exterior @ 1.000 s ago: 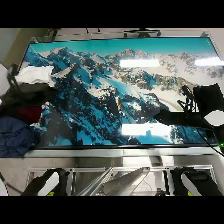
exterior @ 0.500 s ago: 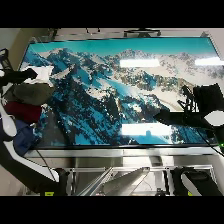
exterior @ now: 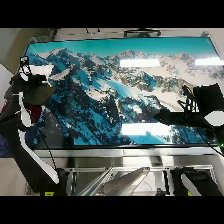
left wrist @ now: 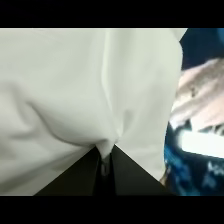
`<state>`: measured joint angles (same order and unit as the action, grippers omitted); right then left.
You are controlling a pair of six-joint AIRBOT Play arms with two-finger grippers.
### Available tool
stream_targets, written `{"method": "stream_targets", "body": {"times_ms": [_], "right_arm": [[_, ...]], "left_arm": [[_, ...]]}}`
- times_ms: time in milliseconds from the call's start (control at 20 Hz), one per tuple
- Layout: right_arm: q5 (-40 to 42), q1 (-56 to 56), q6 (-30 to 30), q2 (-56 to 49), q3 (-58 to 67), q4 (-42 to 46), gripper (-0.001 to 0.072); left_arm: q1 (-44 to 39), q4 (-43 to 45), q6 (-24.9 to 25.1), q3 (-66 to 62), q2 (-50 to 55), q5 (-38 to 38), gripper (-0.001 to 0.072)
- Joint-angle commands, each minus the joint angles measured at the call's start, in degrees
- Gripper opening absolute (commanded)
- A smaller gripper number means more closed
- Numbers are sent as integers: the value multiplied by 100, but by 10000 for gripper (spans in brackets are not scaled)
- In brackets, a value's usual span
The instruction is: Fold the shirts.
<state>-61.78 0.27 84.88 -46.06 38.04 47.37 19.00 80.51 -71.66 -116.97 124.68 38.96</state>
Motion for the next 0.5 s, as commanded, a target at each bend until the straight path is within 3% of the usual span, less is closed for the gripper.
{"method": "stream_targets", "body": {"times_ms": [0, 150, 450], "right_arm": [[4, 4, 0, -4, -2, 0, 19], [4, 4, 2, -4, -2, -2, 19], [-68, 4, -48, -4, -2, 2, 19]], "left_arm": [[-223, 28, -92, -33, -592, 59, 25], [-647, -538, -87, -33, -1532, 754, 26], [-1943, -2520, -181, -17, -3058, 3773, 21]]}}
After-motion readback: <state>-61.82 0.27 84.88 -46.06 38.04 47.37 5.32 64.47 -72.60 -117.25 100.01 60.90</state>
